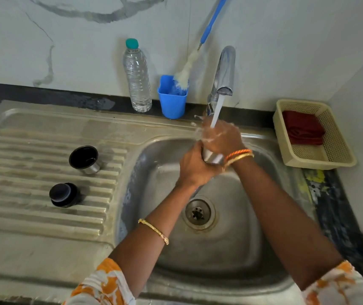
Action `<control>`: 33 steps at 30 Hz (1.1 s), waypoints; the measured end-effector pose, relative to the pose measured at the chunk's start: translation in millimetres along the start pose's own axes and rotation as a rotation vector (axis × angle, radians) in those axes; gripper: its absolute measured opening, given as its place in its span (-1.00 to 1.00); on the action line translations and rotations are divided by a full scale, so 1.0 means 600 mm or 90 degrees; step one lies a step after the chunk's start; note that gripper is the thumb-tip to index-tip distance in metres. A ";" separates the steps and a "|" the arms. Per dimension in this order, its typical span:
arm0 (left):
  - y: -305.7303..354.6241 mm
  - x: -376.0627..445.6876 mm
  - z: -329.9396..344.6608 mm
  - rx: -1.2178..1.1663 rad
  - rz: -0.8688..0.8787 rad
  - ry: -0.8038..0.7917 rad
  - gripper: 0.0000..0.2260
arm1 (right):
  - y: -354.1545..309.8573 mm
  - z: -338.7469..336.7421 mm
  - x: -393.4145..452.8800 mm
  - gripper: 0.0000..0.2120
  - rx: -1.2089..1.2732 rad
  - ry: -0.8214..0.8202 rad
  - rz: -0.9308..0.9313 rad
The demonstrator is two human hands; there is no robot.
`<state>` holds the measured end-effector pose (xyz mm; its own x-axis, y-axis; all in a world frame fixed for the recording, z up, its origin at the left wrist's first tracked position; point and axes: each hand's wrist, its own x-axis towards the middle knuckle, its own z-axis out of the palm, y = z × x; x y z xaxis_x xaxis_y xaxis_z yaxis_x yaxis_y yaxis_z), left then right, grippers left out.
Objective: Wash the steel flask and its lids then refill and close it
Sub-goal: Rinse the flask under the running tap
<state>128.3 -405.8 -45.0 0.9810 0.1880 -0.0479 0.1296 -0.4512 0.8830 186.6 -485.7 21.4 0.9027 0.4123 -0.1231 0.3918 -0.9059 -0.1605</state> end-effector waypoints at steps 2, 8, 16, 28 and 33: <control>0.000 -0.008 0.000 -0.023 -0.017 0.017 -0.32 | 0.026 -0.010 0.021 -0.78 0.106 -0.115 -0.034; -0.008 -0.020 -0.014 -0.093 -0.034 0.029 -0.34 | 0.034 0.006 0.015 -0.73 0.214 -0.046 0.057; -0.010 -0.017 -0.025 -0.041 0.028 0.013 -0.31 | 0.005 -0.004 0.017 -0.71 0.159 -0.070 0.061; -0.033 -0.039 -0.004 -0.090 0.000 -0.010 -0.24 | -0.014 0.028 -0.010 -0.58 0.355 0.020 0.197; -0.032 -0.040 -0.015 -0.070 0.037 -0.025 -0.29 | 0.016 0.033 0.012 -0.55 0.379 0.007 0.193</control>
<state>101.1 -393.9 -56.5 0.9916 0.1291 -0.0123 0.0586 -0.3617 0.9304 193.3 -489.7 -0.6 0.9605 0.1433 -0.2386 -0.0424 -0.7718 -0.6344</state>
